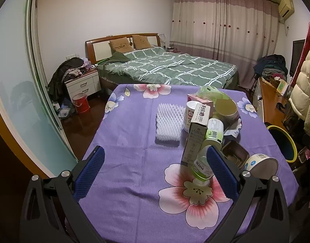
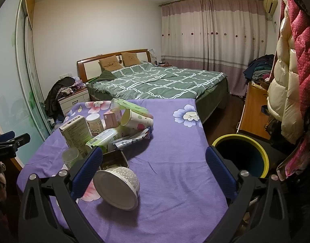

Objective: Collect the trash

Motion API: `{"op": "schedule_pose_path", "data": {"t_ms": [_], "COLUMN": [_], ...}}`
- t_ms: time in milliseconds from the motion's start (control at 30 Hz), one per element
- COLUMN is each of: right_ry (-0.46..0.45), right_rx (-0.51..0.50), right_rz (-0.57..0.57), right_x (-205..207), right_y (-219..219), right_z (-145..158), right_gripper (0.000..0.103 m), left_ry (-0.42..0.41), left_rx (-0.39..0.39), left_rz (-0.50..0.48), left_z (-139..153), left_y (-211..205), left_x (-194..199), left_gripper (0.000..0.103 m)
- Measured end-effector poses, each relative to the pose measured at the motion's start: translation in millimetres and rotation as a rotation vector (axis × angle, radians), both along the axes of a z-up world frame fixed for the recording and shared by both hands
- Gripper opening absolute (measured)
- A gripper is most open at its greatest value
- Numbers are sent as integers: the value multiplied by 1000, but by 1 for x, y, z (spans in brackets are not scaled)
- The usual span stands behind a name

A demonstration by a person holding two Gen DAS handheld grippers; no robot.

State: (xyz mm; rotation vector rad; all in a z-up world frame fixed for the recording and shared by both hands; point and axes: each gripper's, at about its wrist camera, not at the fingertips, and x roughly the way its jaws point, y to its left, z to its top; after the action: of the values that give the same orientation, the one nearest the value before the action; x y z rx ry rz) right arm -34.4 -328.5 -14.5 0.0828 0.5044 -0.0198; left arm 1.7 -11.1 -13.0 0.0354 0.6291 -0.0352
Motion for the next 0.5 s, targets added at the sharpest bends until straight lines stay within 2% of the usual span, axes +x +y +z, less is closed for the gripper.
{"op": "schedule_pose_path", "data": {"t_ms": [500], "right_ry": [0], "right_rx": [1], "right_rz": [1], "right_x": [0], "right_y": [0], "right_z": [0], "right_gripper": [97], "left_ry": [11], "left_rx": [-12], "left_rz": [-13], "left_z": [0], "left_y": [-1], "left_x": [2], "left_gripper": [99]}}
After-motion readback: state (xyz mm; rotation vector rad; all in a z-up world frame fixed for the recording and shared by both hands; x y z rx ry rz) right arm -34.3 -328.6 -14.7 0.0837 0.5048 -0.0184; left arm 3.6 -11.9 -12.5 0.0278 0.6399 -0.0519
